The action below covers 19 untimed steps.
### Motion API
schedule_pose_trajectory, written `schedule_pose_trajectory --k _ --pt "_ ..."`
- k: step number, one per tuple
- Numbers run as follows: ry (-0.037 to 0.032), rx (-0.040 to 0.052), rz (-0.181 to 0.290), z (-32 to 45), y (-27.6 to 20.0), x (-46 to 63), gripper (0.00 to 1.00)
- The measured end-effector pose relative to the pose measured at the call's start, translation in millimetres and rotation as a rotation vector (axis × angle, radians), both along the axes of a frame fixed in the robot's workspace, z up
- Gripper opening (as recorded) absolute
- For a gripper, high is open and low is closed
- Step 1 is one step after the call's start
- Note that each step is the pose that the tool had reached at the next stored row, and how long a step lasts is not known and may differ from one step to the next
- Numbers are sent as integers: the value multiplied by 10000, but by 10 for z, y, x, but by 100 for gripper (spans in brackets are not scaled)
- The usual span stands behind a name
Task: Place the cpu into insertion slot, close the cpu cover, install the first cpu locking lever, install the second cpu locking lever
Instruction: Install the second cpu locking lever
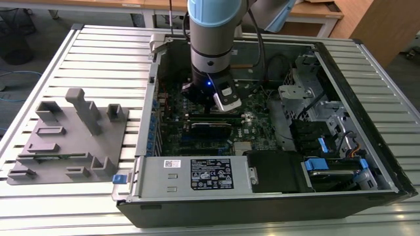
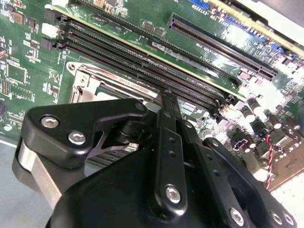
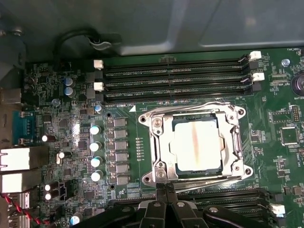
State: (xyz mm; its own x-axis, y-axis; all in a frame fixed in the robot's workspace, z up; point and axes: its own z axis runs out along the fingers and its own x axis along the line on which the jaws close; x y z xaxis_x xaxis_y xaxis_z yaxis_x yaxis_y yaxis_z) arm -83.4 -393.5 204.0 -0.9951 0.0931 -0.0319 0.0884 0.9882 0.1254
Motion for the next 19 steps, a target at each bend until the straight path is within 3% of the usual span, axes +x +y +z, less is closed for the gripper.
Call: schedule_pose_trajectory --k 6,19 --pt "0 30 1 -13 1 -49 11" --pt "-1 224 2 -43 0 -74 11"
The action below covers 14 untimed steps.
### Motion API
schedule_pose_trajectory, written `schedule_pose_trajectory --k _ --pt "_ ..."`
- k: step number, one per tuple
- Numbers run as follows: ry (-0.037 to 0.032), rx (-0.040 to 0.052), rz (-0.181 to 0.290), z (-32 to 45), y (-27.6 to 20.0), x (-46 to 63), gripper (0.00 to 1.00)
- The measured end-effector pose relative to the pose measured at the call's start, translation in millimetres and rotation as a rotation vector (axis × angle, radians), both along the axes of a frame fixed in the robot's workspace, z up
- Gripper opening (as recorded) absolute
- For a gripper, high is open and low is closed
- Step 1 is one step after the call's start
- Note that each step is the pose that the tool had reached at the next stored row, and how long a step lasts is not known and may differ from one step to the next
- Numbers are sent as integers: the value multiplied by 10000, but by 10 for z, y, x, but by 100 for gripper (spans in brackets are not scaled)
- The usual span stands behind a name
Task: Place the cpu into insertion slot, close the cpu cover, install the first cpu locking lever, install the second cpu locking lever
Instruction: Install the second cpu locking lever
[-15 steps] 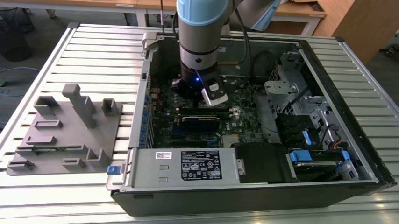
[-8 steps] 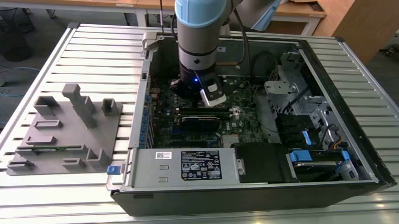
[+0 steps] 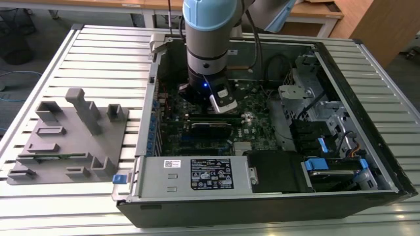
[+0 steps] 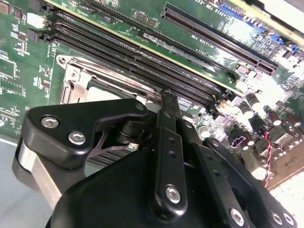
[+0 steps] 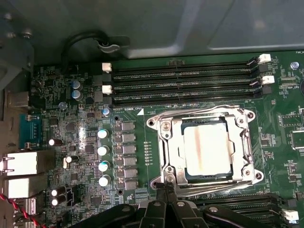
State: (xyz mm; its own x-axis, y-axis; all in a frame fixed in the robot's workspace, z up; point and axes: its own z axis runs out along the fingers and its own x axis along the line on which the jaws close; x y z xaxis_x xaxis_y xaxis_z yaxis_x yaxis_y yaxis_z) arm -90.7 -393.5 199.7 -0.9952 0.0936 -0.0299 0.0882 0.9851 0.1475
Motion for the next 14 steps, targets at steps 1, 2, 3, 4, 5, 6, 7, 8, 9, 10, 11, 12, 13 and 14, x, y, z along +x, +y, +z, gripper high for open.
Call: schedule_pose_trajectory --k 1,2,3,4,5,6,7,8,9,10,11,12,13,14 --pt "-1 5 0 -2 0 -5 11" --pt "0 9 0 -4 0 -10 11" --pt "2 15 0 -6 -1 -15 11" --pt "3 26 0 -9 -1 -19 11" --pt "2 39 1 -11 -1 -20 11" --pt "2 54 3 -14 -1 -21 11" --pt "1 64 2 -15 0 -22 11" --pt "1 71 1 -16 0 -22 11" --pt "0 73 0 -17 0 -22 11" --pt "1 75 0 -17 0 -22 11" --pt "1 89 -1 -18 -1 -23 11" --pt "1 105 -1 -20 -1 -23 11" --pt "0 123 -1 -21 0 -23 11" --pt "-1 140 0 -23 0 -23 11"
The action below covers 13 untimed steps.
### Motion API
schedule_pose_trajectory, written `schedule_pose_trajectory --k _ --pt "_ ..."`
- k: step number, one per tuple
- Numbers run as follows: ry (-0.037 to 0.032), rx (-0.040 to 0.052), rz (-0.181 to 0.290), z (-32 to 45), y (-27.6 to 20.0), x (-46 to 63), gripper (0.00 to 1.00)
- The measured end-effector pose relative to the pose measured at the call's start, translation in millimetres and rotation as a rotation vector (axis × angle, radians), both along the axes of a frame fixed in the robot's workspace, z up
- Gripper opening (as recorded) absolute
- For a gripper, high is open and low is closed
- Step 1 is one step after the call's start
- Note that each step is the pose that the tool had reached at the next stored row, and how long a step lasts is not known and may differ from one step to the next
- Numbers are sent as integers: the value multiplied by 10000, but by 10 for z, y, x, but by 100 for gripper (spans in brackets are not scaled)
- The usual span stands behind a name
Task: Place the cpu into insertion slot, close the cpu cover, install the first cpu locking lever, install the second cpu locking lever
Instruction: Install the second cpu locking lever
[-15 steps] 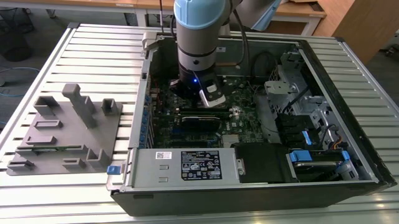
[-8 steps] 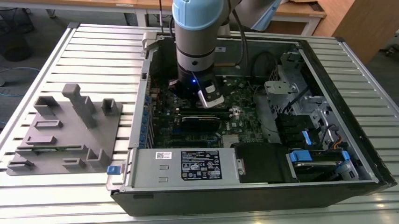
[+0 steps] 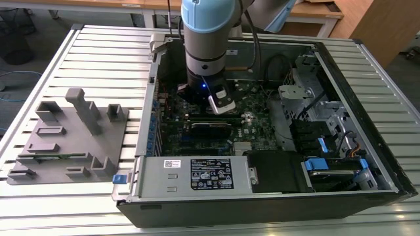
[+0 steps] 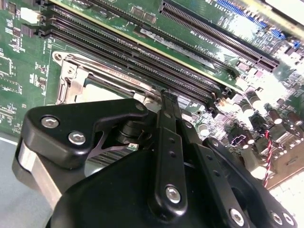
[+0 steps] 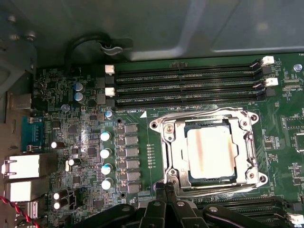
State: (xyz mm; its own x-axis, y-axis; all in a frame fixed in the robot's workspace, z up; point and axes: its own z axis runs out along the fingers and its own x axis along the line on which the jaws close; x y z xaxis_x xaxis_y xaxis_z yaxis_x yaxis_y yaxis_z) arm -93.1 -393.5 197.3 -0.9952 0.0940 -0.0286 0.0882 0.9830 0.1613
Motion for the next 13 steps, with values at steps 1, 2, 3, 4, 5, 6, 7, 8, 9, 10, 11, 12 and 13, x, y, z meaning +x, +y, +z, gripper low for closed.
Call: schedule_pose_trajectory --k 1,2,3,4,5,6,7,8,9,10,11,12,13 --pt "0 18 0 -2 0 -1 11" --pt "-1 34 1 -4 0 -1 11" --pt "0 51 1 -7 0 -3 11" --pt "1 60 1 -8 0 -4 11" --pt "1 71 1 -10 0 -6 11" --pt "1 78 1 -12 0 -8 11" --pt "1 90 0 -15 0 -10 11" --pt "1 95 1 -17 0 -11 11" --pt "1 96 1 -20 0 -12 11" --pt "1 96 0 -23 0 -13 11" --pt "1 96 0 -29 0 -15 11" --pt "3 93 0 -34 -1 -18 11" --pt "5 90 1 -40 -1 -20 11"
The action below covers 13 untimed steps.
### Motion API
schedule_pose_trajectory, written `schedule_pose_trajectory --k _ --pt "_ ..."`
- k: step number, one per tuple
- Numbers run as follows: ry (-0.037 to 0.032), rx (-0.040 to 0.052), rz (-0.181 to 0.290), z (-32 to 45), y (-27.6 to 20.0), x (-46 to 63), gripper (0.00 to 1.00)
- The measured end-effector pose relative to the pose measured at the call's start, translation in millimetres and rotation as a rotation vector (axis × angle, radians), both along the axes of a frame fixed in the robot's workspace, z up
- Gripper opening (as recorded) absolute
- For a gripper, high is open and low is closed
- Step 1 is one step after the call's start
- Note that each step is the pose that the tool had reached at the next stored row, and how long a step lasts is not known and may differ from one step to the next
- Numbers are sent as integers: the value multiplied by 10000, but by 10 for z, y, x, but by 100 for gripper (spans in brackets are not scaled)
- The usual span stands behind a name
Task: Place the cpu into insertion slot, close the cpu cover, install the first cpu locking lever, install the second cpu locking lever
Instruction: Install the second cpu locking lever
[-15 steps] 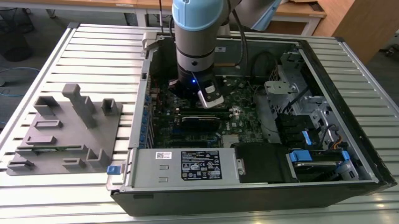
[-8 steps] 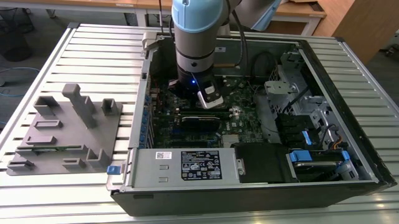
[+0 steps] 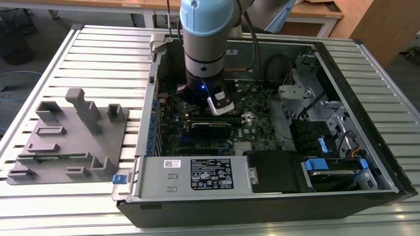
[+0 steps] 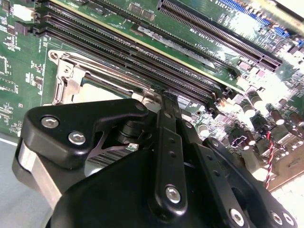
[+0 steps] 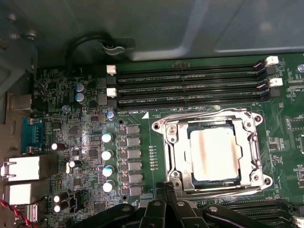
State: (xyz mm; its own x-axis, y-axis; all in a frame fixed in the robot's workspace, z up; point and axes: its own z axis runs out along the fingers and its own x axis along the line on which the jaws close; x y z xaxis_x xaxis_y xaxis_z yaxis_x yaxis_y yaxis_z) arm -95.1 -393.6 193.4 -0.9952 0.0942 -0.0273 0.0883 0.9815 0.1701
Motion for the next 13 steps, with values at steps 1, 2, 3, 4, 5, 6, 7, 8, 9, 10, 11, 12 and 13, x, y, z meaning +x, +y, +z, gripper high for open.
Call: schedule_pose_trajectory --k 1,2,3,4,5,6,7,8,9,10,11,12,13 --pt "2 -2 1 -4 -1 -2 11" --pt "2 -2 0 -8 -1 -3 11" --pt "1 -1 0 -9 0 -3 11" --pt "0 1 1 -10 0 -3 11" --pt "-2 3 0 -12 1 -3 11" --pt "-3 5 0 -12 1 -3 11" --pt "-3 5 -1 -12 1 -4 11" --pt "-4 7 0 -9 1 -3 11" --pt "-9 13 -1 -2 2 -3 11" --pt "-15 23 0 9 4 -2 11" --pt "-13 19 0 28 4 -2 11" --pt "-3 5 0 65 1 -4 11" --pt "-6 8 0 85 1 -3 11"
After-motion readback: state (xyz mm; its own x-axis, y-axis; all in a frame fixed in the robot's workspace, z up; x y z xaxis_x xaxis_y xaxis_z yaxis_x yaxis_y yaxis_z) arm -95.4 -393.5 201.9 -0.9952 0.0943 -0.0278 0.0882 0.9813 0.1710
